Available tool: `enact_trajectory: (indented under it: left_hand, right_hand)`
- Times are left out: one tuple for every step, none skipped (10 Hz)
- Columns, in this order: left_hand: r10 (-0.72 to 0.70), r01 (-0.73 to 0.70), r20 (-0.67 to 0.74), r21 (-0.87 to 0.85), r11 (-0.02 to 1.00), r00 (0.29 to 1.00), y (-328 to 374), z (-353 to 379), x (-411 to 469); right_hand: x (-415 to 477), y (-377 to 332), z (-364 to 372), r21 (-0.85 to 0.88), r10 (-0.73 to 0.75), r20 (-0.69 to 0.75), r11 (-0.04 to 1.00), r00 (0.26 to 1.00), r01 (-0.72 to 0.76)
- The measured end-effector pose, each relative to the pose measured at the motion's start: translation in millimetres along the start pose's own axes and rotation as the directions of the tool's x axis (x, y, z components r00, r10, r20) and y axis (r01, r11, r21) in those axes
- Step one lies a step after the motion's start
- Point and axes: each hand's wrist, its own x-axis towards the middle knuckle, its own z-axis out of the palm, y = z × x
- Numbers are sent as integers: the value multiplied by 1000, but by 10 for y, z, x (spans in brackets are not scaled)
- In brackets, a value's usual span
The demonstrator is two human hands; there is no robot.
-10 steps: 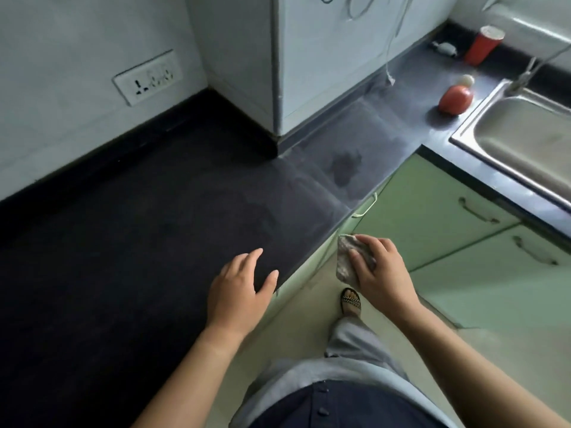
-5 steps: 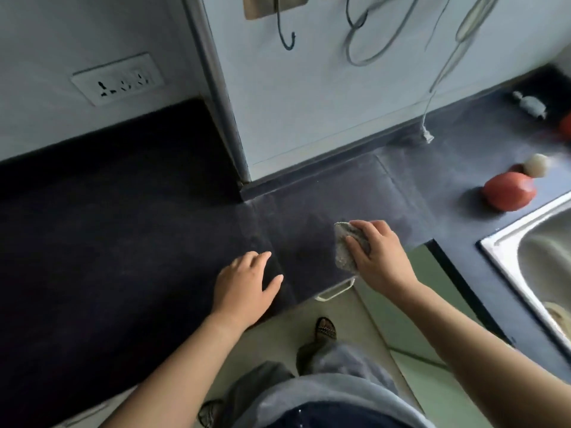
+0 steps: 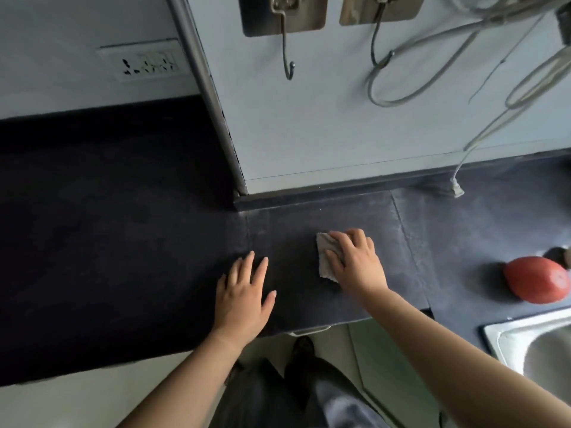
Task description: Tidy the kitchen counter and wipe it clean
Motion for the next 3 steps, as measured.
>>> enact_trajectory:
  left_hand:
    - [-11, 11, -13, 15, 1000, 1000, 18, 17, -3]
    - [-4, 4, -3, 9, 1000, 1000, 32, -50, 20]
    - [-1, 1, 3, -20, 1000, 1000, 21, -160, 18]
  right_hand:
    - [-15, 30, -37, -1, 3, 41, 1000, 999, -3]
    - [-14, 28, -104, -15, 20, 64, 1000, 998, -19]
    - [-76, 2, -226, -14, 46, 20, 999, 999, -45]
